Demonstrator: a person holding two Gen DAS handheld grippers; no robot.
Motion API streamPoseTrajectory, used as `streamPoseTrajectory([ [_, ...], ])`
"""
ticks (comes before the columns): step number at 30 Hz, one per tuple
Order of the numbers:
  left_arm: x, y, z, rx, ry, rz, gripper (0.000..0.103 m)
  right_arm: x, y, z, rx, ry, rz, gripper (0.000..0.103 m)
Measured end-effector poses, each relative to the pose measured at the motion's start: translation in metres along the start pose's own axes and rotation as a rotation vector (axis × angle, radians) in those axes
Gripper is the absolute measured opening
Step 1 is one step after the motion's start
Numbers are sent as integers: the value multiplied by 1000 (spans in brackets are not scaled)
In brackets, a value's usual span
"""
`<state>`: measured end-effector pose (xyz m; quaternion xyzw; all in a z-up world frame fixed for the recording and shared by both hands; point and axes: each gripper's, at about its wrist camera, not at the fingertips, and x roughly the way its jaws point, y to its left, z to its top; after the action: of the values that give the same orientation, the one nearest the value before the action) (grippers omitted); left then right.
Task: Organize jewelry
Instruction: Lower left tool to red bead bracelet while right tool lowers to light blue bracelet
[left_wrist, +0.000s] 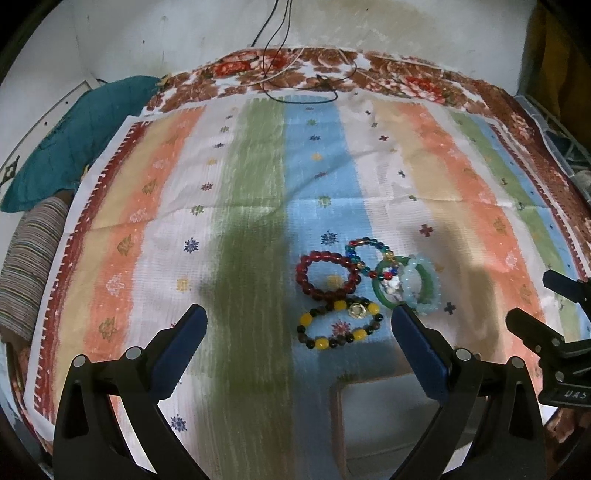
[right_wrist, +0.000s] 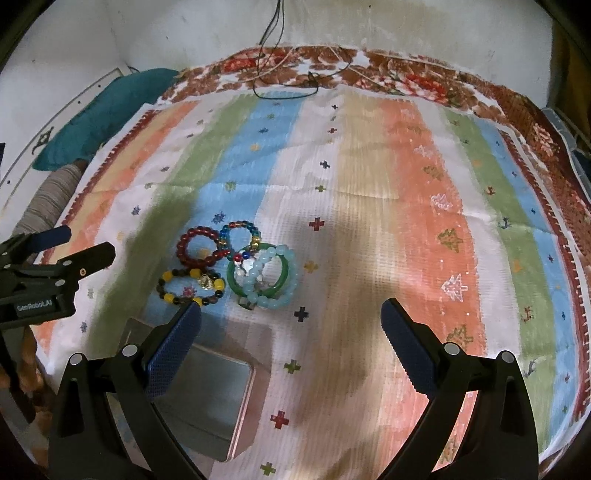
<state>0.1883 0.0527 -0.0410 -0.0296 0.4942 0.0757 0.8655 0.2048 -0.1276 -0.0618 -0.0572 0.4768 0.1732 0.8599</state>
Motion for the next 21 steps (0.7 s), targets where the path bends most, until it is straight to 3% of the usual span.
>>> streamPoseTrajectory([
  [21, 61, 6, 19, 9, 94, 17, 97, 58, -13, 10, 22, 141, -31, 98],
])
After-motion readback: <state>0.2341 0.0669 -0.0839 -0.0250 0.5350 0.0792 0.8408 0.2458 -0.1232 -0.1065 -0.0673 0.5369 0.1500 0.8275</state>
